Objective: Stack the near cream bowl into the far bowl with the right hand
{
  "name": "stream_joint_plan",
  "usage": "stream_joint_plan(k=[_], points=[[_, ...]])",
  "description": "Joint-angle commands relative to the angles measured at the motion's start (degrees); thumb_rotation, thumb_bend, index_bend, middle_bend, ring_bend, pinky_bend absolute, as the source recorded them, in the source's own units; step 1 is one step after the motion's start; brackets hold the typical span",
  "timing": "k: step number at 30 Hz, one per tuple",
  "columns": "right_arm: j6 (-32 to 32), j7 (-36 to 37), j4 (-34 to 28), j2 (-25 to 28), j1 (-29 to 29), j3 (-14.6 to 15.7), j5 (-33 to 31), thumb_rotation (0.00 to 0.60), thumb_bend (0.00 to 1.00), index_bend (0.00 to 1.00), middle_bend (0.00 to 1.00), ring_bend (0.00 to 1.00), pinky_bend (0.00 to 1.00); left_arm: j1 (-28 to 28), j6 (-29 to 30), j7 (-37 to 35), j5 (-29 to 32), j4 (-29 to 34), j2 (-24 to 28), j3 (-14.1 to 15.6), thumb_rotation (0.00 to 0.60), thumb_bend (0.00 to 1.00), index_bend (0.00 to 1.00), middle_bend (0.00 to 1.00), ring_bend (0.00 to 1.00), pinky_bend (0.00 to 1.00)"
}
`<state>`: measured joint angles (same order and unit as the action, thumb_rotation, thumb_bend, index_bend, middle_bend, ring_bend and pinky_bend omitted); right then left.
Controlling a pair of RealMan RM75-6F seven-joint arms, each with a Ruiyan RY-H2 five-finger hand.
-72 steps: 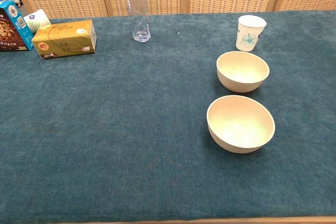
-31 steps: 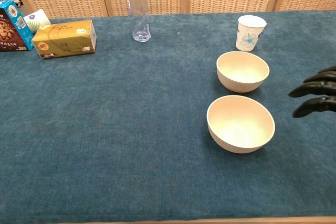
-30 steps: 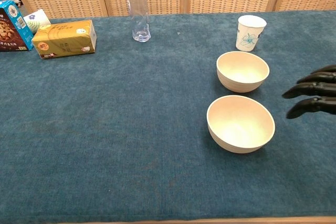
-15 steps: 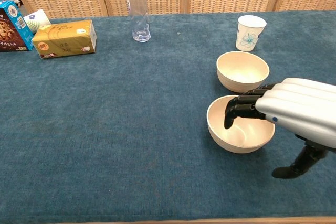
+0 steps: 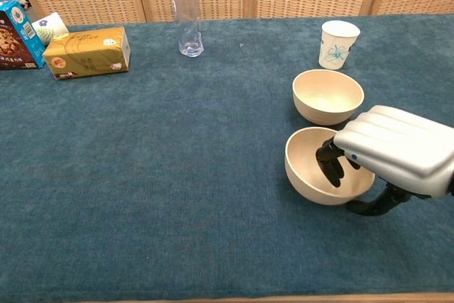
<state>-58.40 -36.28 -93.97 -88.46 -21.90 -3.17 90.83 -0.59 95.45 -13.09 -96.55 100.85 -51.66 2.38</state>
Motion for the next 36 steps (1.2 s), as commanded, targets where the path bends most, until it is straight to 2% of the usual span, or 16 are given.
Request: stream_joint_plan(k=[1,11,16,19,22,27,29,36], points=[[-2.57,2.62,2.63,-0.93,-0.19,1.13,2.49,0.6,0.4,0.59,0.57,0.59,0.49,0.01,-0.08,-0.21,0.06,-0.01,0.07,-0.06,0.6,0.0,0.0,0.0,0.0,0.0],[-7.45,4.41,2.89,0.87,0.24,2.98,6.4,0.6,0.42,0.61,0.59,0.6,0.49,0.02,-0.42,-0.63,-0.09,-0.02,0.16,-0.14,0.6,0.0,0.0,0.0,0.0,0.0],[-12.66,3.89,-0.92,4.7,1.42,4.79,11.65,0.6,0.42,0.61,0.59,0.6,0.49,0.04,-0.56,-1.08,0.32,-0.04,0.27,-0.29,0.6,0.0,0.0,0.0,0.0,0.0],[-14.36,2.96,-3.65,7.5,1.27,4.81,14.12,0.6,0.42,0.61,0.59,0.6,0.49,-0.06,-0.89,-1.05,0.49,-0.01,0.29,-0.35,0.6,0.0,0.0,0.0,0.0,0.0],[-12.99,0.01,-7.06,10.29,-0.08,2.65,13.47,0.6,0.42,0.61,0.59,0.6,0.49,-0.16,-1.22,-0.61,0.18,0.13,0.23,-0.23,0.6,0.0,0.0,0.0,0.0,0.0],[-7.75,-5.88,-10.02,12.11,-3.21,-3.06,6.91,0.6,0.42,0.61,0.59,0.6,0.49,-0.08,-1.18,-0.15,-0.18,0.27,0.15,-0.15,0.6,0.0,0.0,0.0,0.0,0.0],[-4.73,-9.46,-10.18,11.97,-5.09,-5.63,3.18,0.6,0.42,0.61,0.59,0.6,0.49,-0.12,-1.34,-0.25,-0.08,0.27,0.16,-0.17,0.6,0.0,0.0,0.0,0.0,0.0],[3.4,-22.02,-7.89,9.76,-11.4,-11.16,-9.76,0.6,0.42,0.61,0.59,0.6,0.49,-0.27,-1.67,-1.65,0.45,0.15,0.59,-0.39,0.6,0.0,0.0,0.0,0.0,0.0]])
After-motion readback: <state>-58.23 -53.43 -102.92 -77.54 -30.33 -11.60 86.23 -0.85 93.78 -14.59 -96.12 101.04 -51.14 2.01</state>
